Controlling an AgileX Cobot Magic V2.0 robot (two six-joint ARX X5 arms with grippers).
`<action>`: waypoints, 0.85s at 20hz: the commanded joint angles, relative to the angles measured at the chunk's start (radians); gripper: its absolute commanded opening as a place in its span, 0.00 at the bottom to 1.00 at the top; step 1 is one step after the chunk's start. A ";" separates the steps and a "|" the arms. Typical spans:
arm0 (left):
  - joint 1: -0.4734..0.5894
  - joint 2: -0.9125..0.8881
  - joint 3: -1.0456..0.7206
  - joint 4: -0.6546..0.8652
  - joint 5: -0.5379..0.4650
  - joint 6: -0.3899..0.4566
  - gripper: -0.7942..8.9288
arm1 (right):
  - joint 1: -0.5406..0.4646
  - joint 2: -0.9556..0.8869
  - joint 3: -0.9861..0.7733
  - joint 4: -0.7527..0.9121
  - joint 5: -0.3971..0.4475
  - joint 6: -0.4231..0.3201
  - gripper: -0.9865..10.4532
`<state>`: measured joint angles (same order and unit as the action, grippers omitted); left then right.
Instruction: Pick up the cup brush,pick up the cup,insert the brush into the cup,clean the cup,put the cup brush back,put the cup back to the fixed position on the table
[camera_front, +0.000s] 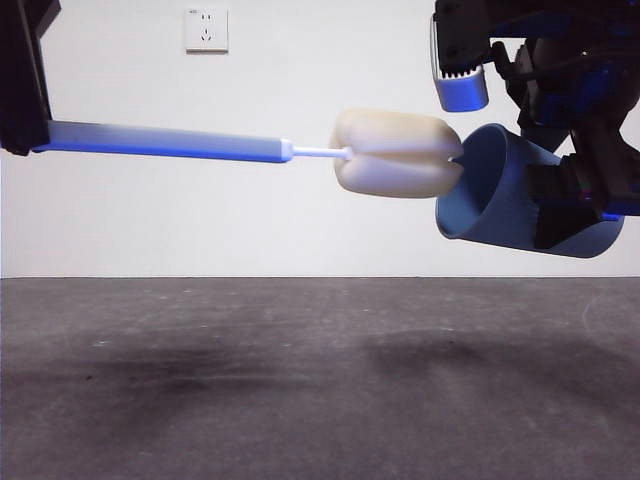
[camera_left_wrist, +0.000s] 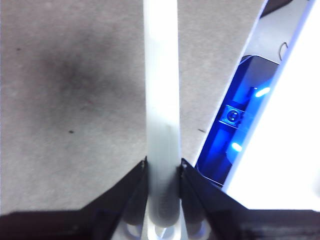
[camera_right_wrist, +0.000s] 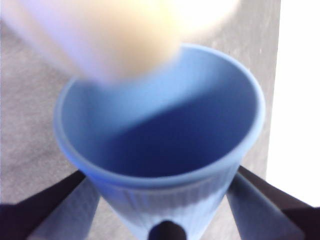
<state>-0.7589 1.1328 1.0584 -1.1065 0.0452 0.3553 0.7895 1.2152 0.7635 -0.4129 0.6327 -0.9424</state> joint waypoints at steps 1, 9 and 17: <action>-0.022 0.023 -0.003 0.005 0.008 -0.015 0.07 | 0.026 0.002 0.005 0.006 0.006 -0.045 0.07; -0.061 0.100 -0.003 0.097 0.013 -0.050 0.07 | 0.156 0.038 0.005 -0.030 0.005 -0.046 0.07; -0.093 0.121 -0.003 0.131 0.017 -0.085 0.07 | 0.256 0.105 0.005 -0.002 0.002 -0.044 0.07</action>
<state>-0.8455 1.2522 1.0584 -0.9966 0.0547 0.2855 1.0386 1.3071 0.7647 -0.4240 0.6357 -0.9848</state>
